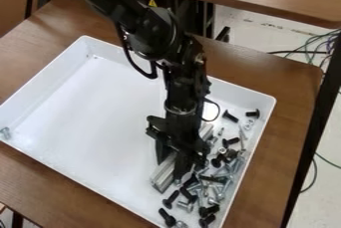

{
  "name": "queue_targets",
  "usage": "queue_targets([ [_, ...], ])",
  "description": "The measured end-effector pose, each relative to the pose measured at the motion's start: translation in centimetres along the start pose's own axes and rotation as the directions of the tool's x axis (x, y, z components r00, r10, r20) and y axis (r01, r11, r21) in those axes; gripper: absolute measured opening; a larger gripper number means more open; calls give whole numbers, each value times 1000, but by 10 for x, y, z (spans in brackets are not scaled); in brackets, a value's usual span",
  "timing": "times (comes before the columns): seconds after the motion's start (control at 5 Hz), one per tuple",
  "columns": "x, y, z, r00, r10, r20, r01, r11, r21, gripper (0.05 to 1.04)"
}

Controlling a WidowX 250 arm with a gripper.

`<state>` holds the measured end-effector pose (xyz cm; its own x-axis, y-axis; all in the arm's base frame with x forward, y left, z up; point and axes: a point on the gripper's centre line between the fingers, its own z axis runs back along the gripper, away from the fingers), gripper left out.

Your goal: Sweep into pile

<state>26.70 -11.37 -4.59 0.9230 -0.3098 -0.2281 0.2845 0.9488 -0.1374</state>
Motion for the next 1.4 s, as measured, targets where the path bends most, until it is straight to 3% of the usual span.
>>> queue_targets([
  [0.2,-4,16,11,1000,29,-5,-29,999,28,354],
  [0.4,-16,57,49,986,150,66,-156,983,100,353],
  [0.6,-30,108,61,952,293,84,-300,949,96,353],
  [0.8,-37,147,63,928,363,85,-370,925,93,353],
  [1.0,-57,191,41,900,435,17,-434,894,109,353],
  [1.2,-66,213,34,884,466,39,-468,880,80,353],
  [1.4,-68,219,21,881,472,38,-473,880,30,423],
])
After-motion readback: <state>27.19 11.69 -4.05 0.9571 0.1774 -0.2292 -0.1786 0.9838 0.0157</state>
